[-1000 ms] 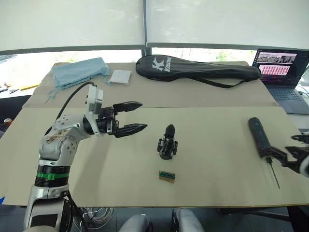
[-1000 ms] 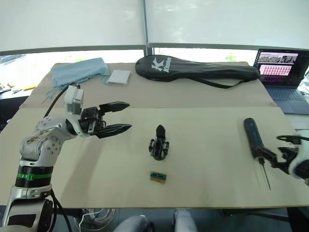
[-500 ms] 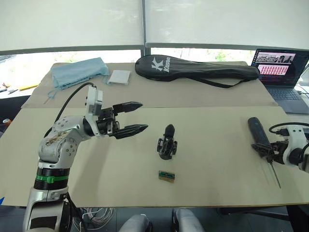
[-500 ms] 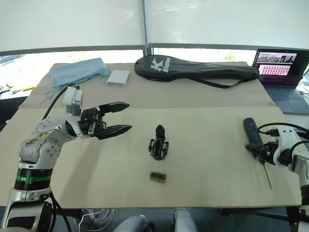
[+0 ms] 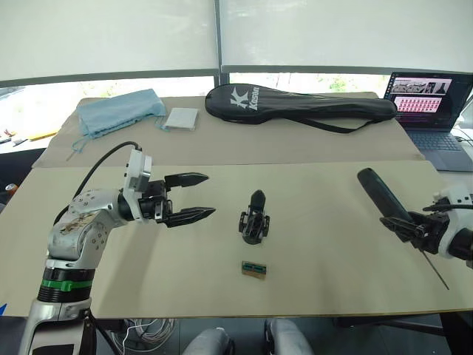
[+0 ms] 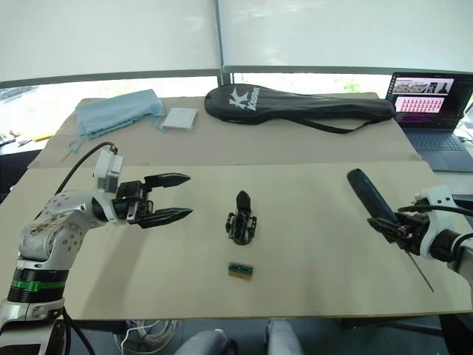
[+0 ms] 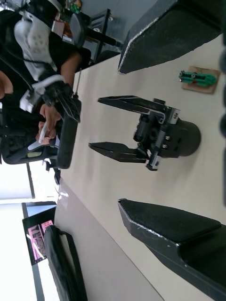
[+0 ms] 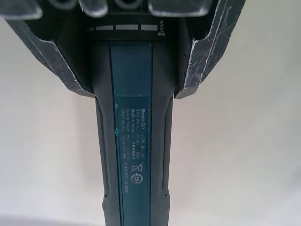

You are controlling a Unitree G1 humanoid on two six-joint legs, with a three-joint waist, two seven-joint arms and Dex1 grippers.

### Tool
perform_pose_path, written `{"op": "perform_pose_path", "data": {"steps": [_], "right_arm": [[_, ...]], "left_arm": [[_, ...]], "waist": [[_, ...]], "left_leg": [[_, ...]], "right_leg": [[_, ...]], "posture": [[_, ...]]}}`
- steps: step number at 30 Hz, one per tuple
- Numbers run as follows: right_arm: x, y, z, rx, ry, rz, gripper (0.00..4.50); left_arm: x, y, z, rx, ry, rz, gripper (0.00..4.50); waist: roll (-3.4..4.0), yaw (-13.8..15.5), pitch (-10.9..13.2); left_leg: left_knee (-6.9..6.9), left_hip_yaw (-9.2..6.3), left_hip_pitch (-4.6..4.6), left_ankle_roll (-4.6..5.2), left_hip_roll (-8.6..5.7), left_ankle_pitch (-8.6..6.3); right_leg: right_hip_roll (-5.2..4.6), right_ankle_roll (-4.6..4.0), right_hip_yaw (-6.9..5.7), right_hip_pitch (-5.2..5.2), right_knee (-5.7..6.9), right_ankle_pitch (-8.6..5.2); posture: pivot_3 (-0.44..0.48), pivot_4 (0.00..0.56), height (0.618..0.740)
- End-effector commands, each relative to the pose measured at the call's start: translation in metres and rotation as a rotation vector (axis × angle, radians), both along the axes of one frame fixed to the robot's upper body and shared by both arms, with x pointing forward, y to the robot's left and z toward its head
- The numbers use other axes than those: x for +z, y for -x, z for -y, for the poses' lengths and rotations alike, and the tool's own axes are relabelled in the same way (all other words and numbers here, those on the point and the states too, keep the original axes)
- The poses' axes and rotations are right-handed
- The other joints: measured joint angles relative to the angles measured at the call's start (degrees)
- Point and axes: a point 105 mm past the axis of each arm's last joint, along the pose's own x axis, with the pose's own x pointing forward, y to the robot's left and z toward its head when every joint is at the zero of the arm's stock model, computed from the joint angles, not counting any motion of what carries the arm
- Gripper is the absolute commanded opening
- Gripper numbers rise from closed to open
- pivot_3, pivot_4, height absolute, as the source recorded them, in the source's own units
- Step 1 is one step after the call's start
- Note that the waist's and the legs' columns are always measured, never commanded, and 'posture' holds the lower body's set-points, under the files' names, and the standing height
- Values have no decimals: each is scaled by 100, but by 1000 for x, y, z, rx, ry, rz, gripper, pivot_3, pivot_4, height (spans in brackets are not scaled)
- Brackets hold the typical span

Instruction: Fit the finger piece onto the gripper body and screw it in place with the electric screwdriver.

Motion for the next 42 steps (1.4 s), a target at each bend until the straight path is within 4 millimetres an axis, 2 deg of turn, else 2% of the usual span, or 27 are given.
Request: {"op": "perform_pose_path", "data": {"steps": [1, 7, 11, 16, 23, 25, 29, 35, 39, 42], "right_arm": [[16, 7, -18, 23, 40, 54, 1978], [-11, 25, -42, 54, 93, -26, 1978], [-24, 25, -56, 96, 103, -47, 1978], [-35, 25, -67, 153, 120, -90, 1978], [-41, 17, -72, 163, 85, -119, 1978], [-40, 17, -74, 179, 81, -128, 3048], [-35, 15, -73, 209, 118, -120, 4358], [-8, 19, -74, 277, 140, -137, 4441], [6, 31, -77, 341, 177, -238, 4441], [10, 37, -65, 278, 289, -380, 4441]], "left_arm": [[7, -2, -13, 42, -21, 71, 4500], [-6, 8, -12, 22, -37, 53, 4500], [-19, 12, -12, -19, -102, 46, 4500], [-26, 21, -7, -84, -132, 72, 4500], [-33, 30, -4, -119, -144, 42, 4500], [-34, 31, -4, -108, -143, 37, 4500], [-36, 32, -2, -101, -136, 38, 4500], [-35, 36, -3, -107, -132, 41, 4500], [-36, 39, -2, -122, -134, 37, 4500], [-40, 42, 1, -148, -144, 23, 4500]], "waist": [[0, 6, 0], [-2, 30, 1], [-10, 23, 6], [-10, 2, 6], [-12, -3, 7], [-12, -1, 7], [-14, 0, 7], [-14, 2, 7], [-14, 2, 7], [-11, 1, 8]], "left_leg": [[1, 0, -1, 0, -1, 0], [1, 0, 0, 3, -6, -2], [2, 1, -2, 1, -6, -2], [1, 1, 1, -5, -5, -5], [1, 2, 1, -3, -5, -5], [1, 1, 0, -2, -5, -4], [2, 1, 1, 0, -5, -3], [2, 1, 1, 0, -5, -3], [0, 1, 0, 0, -4, -4], [1, 1, -2, 2, -2, -4]], "right_leg": [[-2, 0, 0, 0, -1, 0], [-5, 1, -1, 0, -4, 0], [-5, 1, -1, 0, -5, 0], [-5, 1, -1, 2, -4, 0], [-5, 1, -2, 2, -5, 0], [-5, 1, -3, 1, -5, 0], [-5, 1, -3, 3, -5, 0], [-5, 1, -4, 3, -6, 0], [-6, 1, -5, 3, -8, 0], [-6, 1, -5, 3, -9, 0]], "posture": [[0, 150, 740], [0, 150, 740], [0, 150, 740], [0, 150, 740], [0, 150, 740], [0, 150, 740], [0, 150, 740], [0, 150, 740], [0, 150, 740], [0, 150, 740]]}}
